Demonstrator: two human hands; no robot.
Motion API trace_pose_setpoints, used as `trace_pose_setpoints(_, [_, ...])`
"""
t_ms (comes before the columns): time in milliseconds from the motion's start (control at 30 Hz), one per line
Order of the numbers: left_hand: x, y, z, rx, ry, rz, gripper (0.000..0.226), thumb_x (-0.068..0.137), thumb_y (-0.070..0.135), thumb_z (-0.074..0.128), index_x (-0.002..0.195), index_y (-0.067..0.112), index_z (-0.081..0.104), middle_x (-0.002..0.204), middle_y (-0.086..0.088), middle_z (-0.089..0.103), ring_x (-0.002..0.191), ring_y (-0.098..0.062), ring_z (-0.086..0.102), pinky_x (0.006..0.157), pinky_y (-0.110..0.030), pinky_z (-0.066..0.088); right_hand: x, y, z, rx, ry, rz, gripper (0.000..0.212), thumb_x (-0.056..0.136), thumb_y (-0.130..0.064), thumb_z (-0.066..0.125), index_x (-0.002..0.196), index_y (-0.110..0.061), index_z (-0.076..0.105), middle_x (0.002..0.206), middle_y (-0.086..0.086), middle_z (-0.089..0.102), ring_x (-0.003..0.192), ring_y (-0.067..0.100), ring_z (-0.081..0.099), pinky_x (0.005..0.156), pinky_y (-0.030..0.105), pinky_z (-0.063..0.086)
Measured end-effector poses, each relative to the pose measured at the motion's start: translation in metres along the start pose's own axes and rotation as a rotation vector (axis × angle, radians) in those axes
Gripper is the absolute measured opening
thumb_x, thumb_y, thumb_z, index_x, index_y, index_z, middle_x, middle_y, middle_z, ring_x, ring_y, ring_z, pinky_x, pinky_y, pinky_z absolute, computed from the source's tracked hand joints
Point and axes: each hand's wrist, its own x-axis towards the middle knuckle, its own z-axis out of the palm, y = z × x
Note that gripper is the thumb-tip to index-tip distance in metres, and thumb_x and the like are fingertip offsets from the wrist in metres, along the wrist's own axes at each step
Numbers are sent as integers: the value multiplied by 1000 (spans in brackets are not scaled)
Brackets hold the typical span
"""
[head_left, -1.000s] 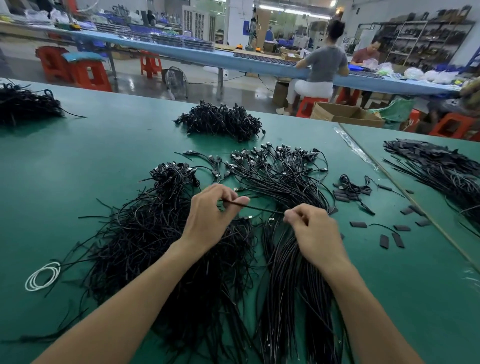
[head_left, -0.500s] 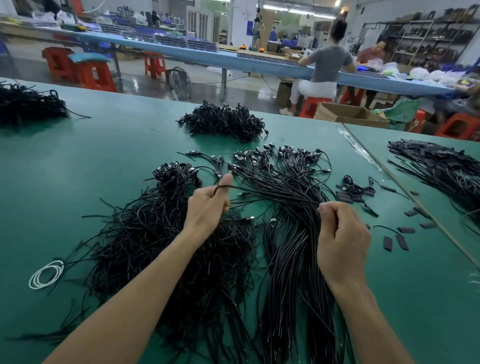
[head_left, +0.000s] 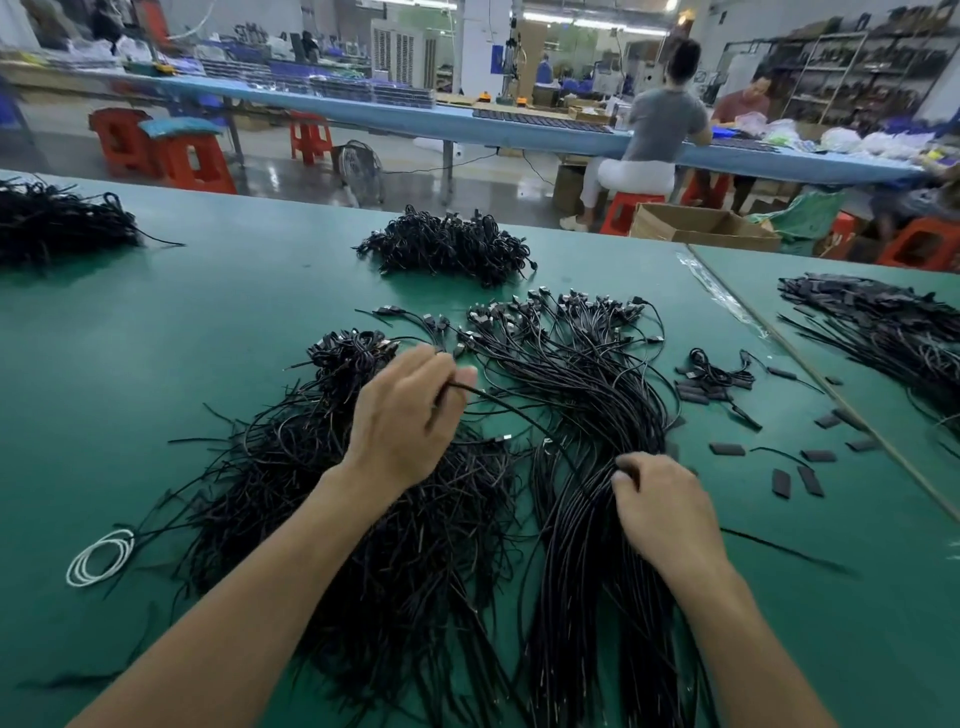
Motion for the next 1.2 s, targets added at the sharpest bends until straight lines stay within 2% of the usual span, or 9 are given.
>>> trace_pose_setpoints(100, [-6,8,11,138,-181,74,32,103,36,38,73,25,36,67,11,37,57,-11,36,57,-22,29,-9,-32,-12,328,116,-182,36,106,-29,37,130,-17,62,126,-3,64,115,9,55,101,22,40])
trace_pose_setpoints(167, [-11,14,18,196,-273,73,35,104,40,36,72,24,36,67,8,40,57,-14,38,59,-28,33,-18,-49,-18,524,56,-274,40,104,-43,35,125,-26,64,112,-14,68,99,-4,58,85,7,41])
trace_pose_setpoints(233, [-16,20,24,227,-318,81,37,102,41,33,71,23,38,67,3,44,58,-19,43,58,-31,37,-23,-58,-17,535,-80,-314,36,101,-50,39,118,-33,66,90,-21,67,84,-7,60,69,8,43])
trace_pose_setpoints(333, [-20,19,27,220,-330,82,36,96,38,36,72,17,50,70,2,47,65,-24,53,61,-32,37,-24,-60,-12,484,-72,-329,18,100,-34,56,107,-28,71,75,-20,61,72,-8,57,61,9,40])
trace_pose_setpoints(533, [-13,0,16,-35,-237,-194,29,97,36,50,74,18,51,69,11,47,56,-7,42,55,-20,33,-11,-43,-18,706,204,-158,20,98,-30,60,79,-26,66,55,-20,57,48,1,48,45,12,34])
trace_pose_setpoints(700, [0,1,-2,13,-95,-42,35,93,44,55,69,19,52,62,15,44,50,-6,41,49,-14,28,-1,-33,-17,835,321,-1,22,100,-32,56,81,-25,65,51,-20,52,42,2,39,40,15,32])
trace_pose_setpoints(900, [-9,2,1,-32,-537,-340,58,79,76,40,63,21,52,55,5,55,41,-8,41,47,-24,39,5,-25,-15,980,369,145,22,102,-32,53,84,-27,64,49,-19,52,44,-2,44,47,8,43])
trace_pose_setpoints(1067, [-16,28,-3,-604,-896,-504,59,94,65,44,56,20,46,49,8,36,44,-13,30,48,-25,34,7,-25,-8,1078,299,124,19,100,-26,58,84,-25,69,56,-16,47,46,-1,40,45,10,38])
trace_pose_setpoints(1200, [-10,53,-16,-1300,-1072,-681,52,100,52,44,57,22,46,52,8,30,42,-6,24,39,-15,24,3,-26,1,958,24,2,16,96,-30,63,85,-24,73,55,-14,46,47,3,37,43,15,33])
